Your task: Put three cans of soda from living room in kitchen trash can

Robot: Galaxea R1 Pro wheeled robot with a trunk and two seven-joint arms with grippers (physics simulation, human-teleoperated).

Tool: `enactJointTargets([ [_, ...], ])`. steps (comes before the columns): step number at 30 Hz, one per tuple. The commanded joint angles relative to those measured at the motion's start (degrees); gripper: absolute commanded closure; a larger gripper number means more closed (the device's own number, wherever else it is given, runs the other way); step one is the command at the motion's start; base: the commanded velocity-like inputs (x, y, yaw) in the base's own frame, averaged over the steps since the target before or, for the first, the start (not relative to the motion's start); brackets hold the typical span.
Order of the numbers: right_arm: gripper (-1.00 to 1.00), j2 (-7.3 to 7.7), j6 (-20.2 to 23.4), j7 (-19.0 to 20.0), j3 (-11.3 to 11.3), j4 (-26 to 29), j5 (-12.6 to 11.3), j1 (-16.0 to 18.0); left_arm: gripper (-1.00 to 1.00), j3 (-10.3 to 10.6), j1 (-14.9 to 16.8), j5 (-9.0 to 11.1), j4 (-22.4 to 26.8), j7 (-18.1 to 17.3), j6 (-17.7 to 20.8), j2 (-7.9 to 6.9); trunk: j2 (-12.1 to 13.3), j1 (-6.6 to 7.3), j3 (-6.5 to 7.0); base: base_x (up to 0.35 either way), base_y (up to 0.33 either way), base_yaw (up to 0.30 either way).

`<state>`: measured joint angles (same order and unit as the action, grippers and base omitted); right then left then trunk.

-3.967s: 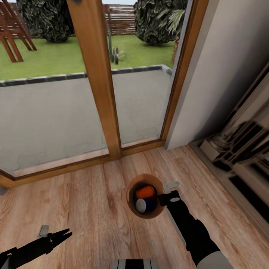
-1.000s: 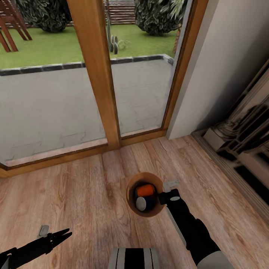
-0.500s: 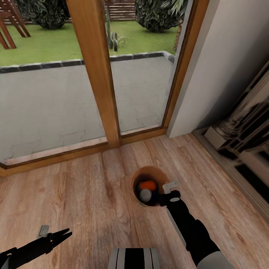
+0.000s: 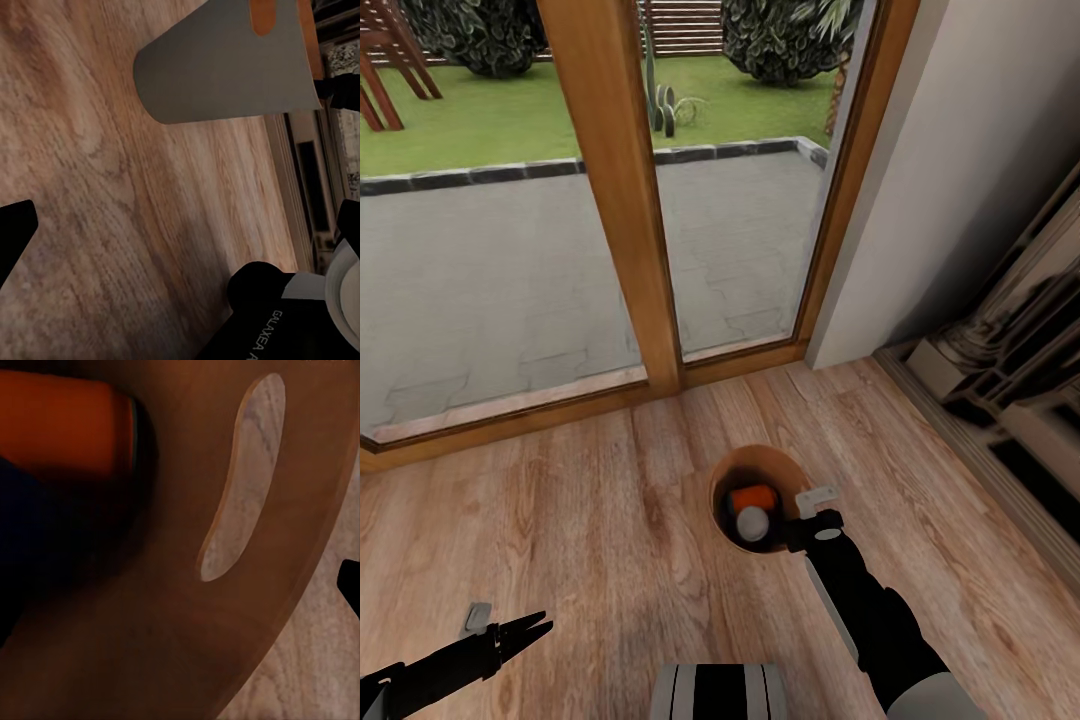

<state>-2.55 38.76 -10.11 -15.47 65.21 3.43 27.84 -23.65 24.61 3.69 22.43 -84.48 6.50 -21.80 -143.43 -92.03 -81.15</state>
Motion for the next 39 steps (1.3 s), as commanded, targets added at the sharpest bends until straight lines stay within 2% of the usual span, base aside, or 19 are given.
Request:
enactJointTargets([
  [1, -1.0, 0.0, 0.0, 0.0, 0.0, 0.0, 0.0, 0.0, -1.0, 0.0, 0.0, 0.0, 0.0, 0.0, 0.0, 0.0, 0.0, 0.0, 0.0, 0.0, 0.0, 0.0],
  [23, -1.0, 0.0, 0.0, 0.0, 0.0, 0.0, 0.0, 0.0, -1.0, 0.0, 0.0, 0.0, 0.0, 0.0, 0.0, 0.0, 0.0, 0.0, 0.0, 0.001, 0.0, 0.0],
  [39, -1.0, 0.0, 0.0, 0.0, 0.0, 0.0, 0.0, 0.0, -1.0, -0.1, 0.0, 0.0, 0.0, 0.0, 0.0, 0.0, 0.0, 0.0, 0.0, 0.065, 0.0, 0.0],
])
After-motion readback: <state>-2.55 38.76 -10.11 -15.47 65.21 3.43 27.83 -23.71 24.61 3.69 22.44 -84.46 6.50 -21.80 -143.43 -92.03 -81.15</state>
